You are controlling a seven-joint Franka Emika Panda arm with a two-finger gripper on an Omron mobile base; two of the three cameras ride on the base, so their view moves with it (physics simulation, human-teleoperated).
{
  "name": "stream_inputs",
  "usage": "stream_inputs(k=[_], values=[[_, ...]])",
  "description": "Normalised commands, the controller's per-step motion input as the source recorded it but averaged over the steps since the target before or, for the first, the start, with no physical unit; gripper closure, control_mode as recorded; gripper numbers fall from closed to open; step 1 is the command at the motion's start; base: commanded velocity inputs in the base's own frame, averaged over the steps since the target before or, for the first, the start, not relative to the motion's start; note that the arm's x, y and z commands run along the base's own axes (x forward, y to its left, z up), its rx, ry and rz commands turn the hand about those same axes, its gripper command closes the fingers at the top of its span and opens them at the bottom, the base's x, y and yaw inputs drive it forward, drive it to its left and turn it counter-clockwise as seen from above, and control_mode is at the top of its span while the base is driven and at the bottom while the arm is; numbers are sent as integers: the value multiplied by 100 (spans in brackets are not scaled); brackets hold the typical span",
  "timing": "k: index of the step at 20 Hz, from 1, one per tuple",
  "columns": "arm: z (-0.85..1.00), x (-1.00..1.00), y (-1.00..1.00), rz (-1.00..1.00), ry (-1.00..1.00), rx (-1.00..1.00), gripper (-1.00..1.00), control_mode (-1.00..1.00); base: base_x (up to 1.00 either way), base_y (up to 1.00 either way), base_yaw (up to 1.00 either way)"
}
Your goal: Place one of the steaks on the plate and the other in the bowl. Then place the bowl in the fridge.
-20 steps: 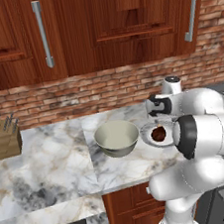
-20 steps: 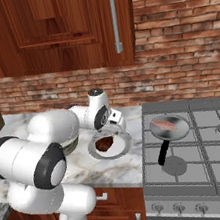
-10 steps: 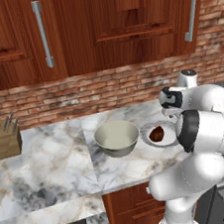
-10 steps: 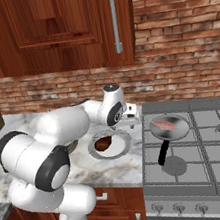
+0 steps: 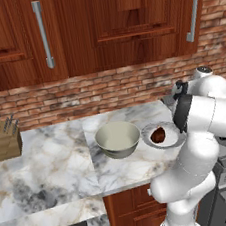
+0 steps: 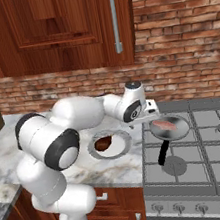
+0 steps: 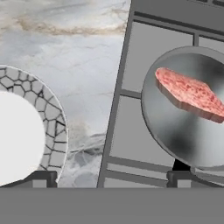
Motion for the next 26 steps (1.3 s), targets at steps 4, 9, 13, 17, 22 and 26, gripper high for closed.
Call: stream_inputs(k=[4,9,13,17,22,26], values=[[-1,41,-54,5,4,14,-100,-100,0,0,0],[0,60,-58,15,2,9,-100,-100,0,0,0],[-2,29,-43,16,3,-1,-100,-100,0,0,0],[-17,34,-44,11,11,-2,-100,-100,0,0,0],[-32,38,-37,10,7,-5,-100,-100,0,0,0],[-31,42,-39,12,5,-5,-100,-100,0,0,0]])
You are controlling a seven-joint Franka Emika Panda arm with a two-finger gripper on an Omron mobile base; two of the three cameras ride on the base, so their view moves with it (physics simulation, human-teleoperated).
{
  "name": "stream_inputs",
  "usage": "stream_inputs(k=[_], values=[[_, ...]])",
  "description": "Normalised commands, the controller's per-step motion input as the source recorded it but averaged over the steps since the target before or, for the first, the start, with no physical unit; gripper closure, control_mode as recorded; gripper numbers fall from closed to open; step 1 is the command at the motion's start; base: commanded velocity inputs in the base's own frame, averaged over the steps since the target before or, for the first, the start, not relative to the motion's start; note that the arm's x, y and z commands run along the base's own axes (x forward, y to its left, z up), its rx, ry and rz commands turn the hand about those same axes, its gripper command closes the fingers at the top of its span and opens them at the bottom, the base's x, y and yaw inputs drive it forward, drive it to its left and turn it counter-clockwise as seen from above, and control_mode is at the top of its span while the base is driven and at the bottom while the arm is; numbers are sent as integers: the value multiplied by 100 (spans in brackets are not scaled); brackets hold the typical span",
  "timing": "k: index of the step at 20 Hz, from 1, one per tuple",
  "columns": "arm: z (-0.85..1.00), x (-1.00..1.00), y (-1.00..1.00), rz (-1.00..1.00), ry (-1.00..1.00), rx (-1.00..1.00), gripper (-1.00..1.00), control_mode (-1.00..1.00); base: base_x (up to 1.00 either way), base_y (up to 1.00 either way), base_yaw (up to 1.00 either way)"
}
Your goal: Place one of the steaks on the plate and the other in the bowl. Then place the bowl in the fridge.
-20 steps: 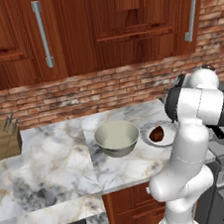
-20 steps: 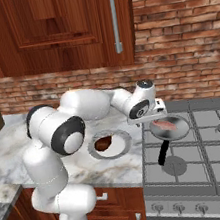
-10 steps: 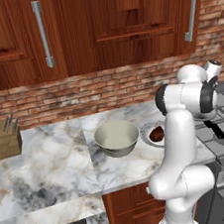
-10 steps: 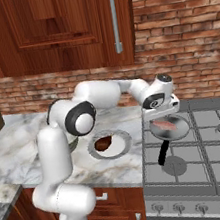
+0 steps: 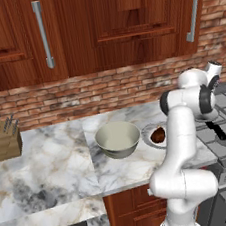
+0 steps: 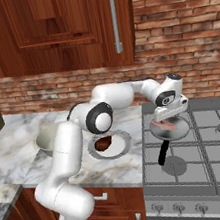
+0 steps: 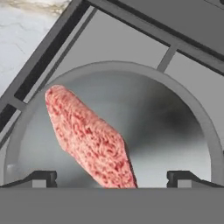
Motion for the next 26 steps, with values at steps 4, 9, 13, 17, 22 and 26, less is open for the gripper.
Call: stream_inputs(k=[4,9,13,17,22,26], values=[[-28,26,-18,12,11,-5,-100,-100,0,0,0],[-1,-9,10,8,17,0,-100,-100,0,0,0],[-2,-22,38,1,5,0,-100,-100,0,0,0],[-12,-16,35,1,0,0,-100,-100,0,0,0],[-45,0,4,4,-7,-1,-100,-100,0,0,0],[-49,0,0,5,-3,-2,-100,-100,0,0,0]])
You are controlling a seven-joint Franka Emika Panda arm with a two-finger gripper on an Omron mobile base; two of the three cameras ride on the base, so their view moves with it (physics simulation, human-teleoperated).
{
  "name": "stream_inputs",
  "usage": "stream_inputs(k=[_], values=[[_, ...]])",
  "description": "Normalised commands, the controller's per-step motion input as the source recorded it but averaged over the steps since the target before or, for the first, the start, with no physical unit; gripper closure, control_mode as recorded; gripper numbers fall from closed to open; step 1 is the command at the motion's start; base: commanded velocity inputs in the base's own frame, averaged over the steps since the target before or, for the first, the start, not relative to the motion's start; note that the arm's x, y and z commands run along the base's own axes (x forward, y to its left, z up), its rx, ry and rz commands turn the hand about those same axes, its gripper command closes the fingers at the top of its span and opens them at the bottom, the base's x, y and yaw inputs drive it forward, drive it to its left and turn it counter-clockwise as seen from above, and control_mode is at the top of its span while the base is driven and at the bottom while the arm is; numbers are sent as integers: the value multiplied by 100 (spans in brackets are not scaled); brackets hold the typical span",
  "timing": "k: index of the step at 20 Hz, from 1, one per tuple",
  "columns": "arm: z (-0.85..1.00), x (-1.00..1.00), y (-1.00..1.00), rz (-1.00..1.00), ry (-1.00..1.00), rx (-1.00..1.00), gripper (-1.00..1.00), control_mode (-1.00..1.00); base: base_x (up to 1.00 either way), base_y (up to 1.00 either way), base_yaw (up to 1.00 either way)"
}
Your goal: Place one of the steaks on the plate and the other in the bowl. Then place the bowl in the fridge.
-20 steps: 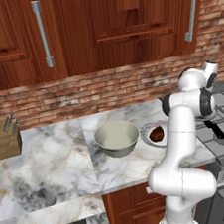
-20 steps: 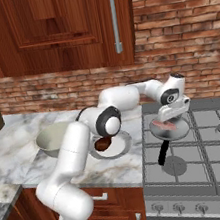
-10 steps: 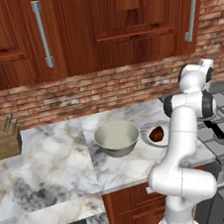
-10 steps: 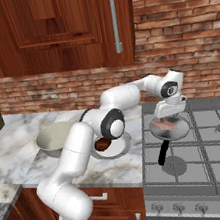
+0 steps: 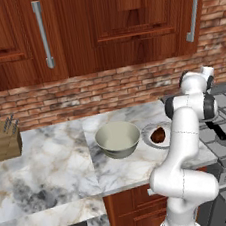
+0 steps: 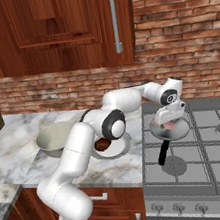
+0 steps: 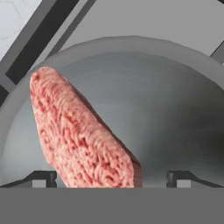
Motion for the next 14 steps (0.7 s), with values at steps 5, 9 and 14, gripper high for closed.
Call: stream_inputs(k=[5,9,14], values=[[-31,0,0,7,0,0,-100,-100,0,0,0],[-19,0,0,5,0,0,100,-100,0,0,0],[0,0,1,0,0,0,100,-100,0,0,0]])
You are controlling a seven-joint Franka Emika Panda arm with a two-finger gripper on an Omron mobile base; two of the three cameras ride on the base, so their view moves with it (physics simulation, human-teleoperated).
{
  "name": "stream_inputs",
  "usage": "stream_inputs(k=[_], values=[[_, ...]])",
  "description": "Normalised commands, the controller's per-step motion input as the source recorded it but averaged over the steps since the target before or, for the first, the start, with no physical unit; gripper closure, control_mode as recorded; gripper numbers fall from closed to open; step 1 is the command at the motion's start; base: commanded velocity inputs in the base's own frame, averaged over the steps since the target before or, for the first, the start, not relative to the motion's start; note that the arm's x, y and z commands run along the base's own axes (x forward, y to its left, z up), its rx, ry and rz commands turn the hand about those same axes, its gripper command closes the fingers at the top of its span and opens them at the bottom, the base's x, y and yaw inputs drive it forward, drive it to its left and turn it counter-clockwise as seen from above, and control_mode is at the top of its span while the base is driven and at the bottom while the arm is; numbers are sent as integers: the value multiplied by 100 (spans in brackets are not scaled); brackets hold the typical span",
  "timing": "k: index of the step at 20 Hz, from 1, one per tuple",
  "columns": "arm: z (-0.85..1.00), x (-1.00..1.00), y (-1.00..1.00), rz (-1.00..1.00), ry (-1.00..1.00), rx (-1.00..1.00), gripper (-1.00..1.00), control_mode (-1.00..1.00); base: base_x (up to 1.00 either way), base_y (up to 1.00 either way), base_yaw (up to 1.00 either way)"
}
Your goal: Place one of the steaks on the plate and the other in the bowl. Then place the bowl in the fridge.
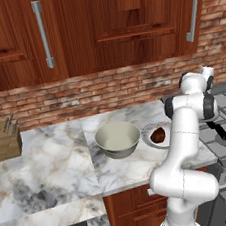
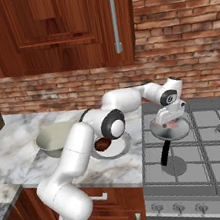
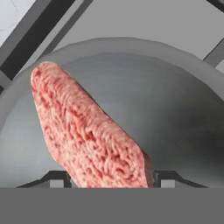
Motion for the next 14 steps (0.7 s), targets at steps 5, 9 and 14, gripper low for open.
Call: stream_inputs(k=[5,9,14], values=[[25,-36,0,-12,-11,0,100,-100,0,0,0],[85,-91,28,-38,-25,0,100,-100,0,0,0],[57,-100,84,-28,-18,-14,100,-100,0,0,0]])
